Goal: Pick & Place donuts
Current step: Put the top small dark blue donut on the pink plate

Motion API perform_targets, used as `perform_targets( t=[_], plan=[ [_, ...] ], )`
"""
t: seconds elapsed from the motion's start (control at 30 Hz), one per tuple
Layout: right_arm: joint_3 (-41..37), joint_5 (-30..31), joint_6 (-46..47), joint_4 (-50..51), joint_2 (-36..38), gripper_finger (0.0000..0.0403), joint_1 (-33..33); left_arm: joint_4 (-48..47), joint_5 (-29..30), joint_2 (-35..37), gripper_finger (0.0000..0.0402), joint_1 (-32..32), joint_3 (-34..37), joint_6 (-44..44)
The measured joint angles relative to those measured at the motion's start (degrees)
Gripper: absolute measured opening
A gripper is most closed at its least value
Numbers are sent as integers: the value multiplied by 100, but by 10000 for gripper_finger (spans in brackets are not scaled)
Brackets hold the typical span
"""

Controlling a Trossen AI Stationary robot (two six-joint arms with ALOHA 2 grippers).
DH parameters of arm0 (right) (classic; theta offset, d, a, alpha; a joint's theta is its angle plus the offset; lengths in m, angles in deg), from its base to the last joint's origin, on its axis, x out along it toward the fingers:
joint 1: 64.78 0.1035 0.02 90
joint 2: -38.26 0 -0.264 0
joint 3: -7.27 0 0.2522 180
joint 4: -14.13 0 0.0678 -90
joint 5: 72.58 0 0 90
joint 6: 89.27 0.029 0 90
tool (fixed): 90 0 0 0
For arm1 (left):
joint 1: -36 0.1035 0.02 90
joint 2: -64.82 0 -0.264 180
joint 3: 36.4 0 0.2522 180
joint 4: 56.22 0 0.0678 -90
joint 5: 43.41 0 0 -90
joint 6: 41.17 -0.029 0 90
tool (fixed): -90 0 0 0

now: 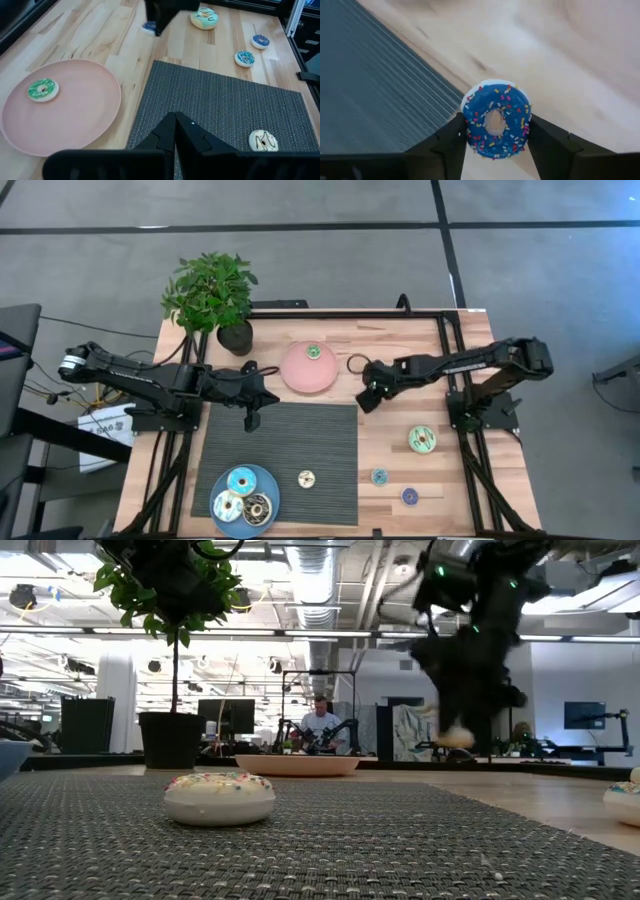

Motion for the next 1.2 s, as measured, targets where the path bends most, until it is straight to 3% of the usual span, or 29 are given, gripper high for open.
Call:
perform_targets(
  t=[0.27, 0.4, 0.73, 0.93, 1.2],
  plan=[
    [1248, 179, -1052, -642, -43, 174, -462, -332, 38, 4, 0, -2, 0, -176],
    [2253, 137, -1583, -548, -790, 173, -700, -244, 58, 108, 0, -2, -2, -388],
    [4585, -65, -2234, 973, -3152, 173, -961, -158, 172, 236, 0, -1, -2, -477],
    [5039, -178, -2288, 1242, -3882, 173, -1036, -155, 160, 235, 0, -2, -2, -474],
    [5057, -241, -2289, 1434, -4145, 179, -1215, -183, 153, 234, 0, -2, -2, -588]
  ],
)
